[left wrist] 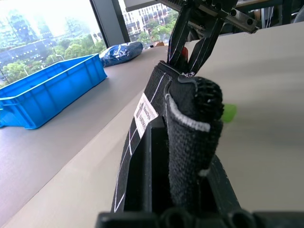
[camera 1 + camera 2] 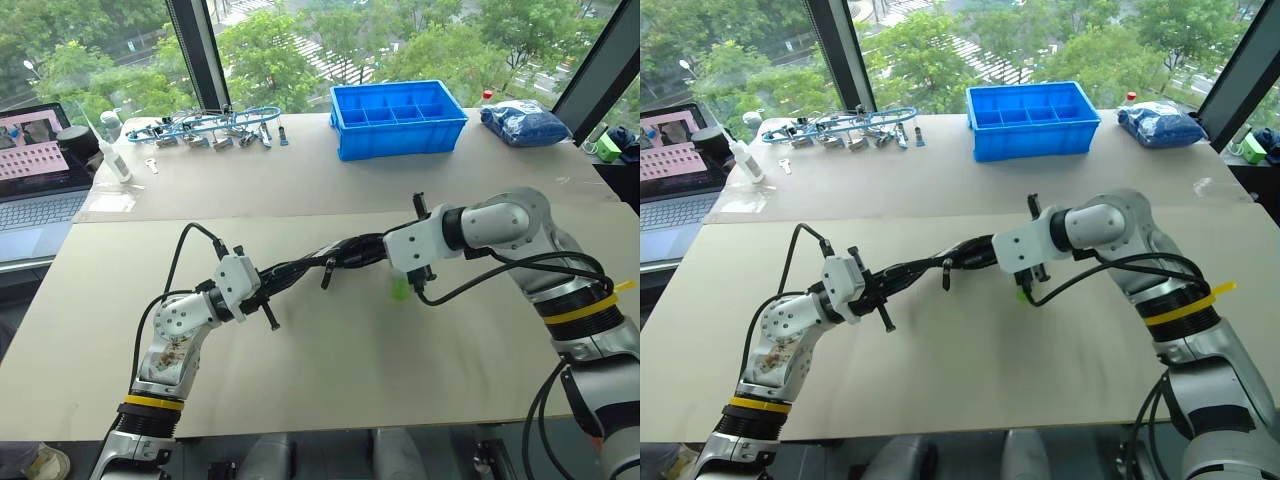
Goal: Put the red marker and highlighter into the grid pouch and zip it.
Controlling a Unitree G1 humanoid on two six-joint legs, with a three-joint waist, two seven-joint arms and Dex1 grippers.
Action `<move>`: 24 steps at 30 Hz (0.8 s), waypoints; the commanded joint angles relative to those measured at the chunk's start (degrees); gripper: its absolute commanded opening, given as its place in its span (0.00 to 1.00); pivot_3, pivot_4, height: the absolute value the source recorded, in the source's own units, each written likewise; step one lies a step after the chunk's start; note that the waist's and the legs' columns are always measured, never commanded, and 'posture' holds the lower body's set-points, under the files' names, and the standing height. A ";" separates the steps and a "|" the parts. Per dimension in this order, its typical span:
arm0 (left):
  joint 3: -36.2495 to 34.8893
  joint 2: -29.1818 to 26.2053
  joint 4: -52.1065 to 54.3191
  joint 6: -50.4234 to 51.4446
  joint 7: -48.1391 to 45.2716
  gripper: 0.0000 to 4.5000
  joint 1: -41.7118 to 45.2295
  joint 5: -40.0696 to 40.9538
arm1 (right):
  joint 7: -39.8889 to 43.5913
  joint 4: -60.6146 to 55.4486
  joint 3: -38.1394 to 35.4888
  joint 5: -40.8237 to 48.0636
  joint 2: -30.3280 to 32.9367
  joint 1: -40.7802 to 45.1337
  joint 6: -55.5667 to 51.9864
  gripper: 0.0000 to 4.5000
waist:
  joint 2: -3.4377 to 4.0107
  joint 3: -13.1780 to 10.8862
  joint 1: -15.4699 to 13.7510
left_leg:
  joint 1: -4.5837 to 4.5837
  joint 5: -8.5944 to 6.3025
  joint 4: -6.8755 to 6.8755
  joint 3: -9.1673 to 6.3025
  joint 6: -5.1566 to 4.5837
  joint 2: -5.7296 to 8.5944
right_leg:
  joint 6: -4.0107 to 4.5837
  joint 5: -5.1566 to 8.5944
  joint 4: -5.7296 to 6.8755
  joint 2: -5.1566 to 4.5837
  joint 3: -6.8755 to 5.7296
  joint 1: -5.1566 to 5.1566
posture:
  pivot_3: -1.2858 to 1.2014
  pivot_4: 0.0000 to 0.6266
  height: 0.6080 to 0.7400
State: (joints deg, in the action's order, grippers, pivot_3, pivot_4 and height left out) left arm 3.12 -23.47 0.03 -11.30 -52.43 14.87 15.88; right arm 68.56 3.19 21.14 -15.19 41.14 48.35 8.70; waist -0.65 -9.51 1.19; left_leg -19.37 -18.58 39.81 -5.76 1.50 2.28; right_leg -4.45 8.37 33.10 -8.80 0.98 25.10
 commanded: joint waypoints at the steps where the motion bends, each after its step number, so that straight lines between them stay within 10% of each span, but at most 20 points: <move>1: -0.01 0.39 0.92 -0.63 0.13 0.00 0.81 0.73 | -0.47 -2.04 -0.63 1.23 -2.29 2.81 -1.51 0.11 | 0.00 0.00 0.01 | 0.01 0.00 0.00 0.00 0.00 0.00 | 0.00 0.00 0.01 0.00 0.00 0.00 | 0.52 0.24 1.00; 12: -0.09 0.76 0.21 -0.93 -0.14 0.00 1.36 0.51 | -0.16 -3.20 2.39 3.46 -9.71 -0.07 -2.88 0.11 | 0.00 0.00 0.05 | 0.01 0.01 -0.01 -0.02 0.01 0.00 | 0.00 0.00 0.00 0.00 -0.01 0.00 | 0.52 0.24 1.00; 18: -0.28 0.78 0.16 -1.05 -0.16 0.00 1.44 0.51 | -4.39 6.45 -1.26 0.96 -8.02 3.39 -0.38 0.60 | 0.00 0.00 0.40 | 0.01 0.03 0.00 -0.02 0.05 0.00 | 0.01 -0.01 0.02 0.01 -0.01 0.02 | 0.52 0.24 1.00; 24: -0.44 0.59 0.47 -1.11 0.18 0.00 0.81 0.51 | -0.90 10.80 -9.00 9.96 -2.30 7.52 -3.42 0.60 | 0.00 0.00 0.14 | -0.01 0.02 -0.03 -0.02 0.03 0.00 | 0.01 0.00 -0.04 0.01 -0.02 0.02 | 0.52 0.24 1.00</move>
State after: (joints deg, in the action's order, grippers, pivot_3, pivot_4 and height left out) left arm 3.26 -22.63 -0.97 -11.35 -52.40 15.64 15.85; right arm 66.68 13.87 16.28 -8.92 37.30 53.91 6.76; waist -0.65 -9.51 1.32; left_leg -19.37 -18.57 39.76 -5.78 1.52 2.28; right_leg -4.44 8.37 33.07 -8.80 0.96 25.12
